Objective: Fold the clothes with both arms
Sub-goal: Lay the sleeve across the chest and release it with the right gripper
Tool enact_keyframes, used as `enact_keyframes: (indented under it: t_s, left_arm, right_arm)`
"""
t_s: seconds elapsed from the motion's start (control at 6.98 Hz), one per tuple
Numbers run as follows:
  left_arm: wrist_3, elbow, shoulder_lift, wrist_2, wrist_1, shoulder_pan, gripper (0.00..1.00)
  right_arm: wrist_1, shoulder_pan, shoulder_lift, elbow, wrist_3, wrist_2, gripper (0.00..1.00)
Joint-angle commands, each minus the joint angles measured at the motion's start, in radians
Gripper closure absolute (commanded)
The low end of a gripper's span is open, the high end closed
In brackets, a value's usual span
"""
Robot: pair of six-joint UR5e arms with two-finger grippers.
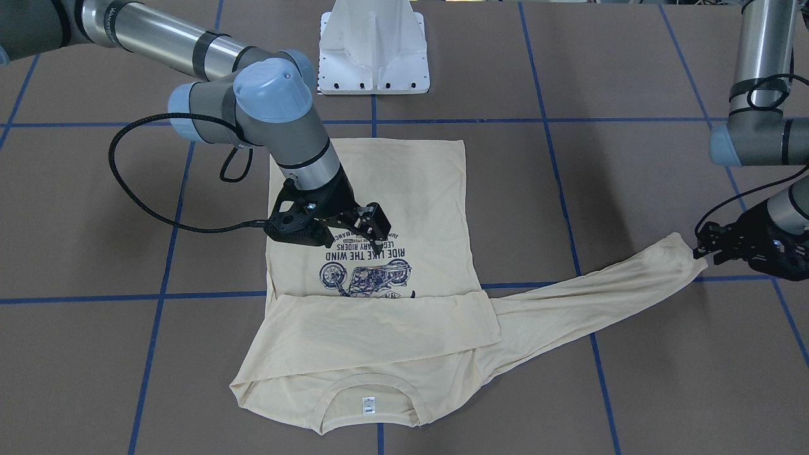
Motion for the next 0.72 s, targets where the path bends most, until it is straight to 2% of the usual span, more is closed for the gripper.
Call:
enact_keyframes:
  t_s: [0.0, 0.57]
  left_arm:
    - [0.0, 0.01, -0.003, -0.001, 0.0, 0.004, 0.52]
    - [0.003, 0.041, -0.017, 0.001, -0.001, 0.012, 0.52]
  right_arm:
    - [-0.004, 0.001, -0.031, 0.038, 0.001, 0.0, 0.0]
    - [-0.006, 0.002, -0.042, 0.044, 0.001, -0.003, 0.0]
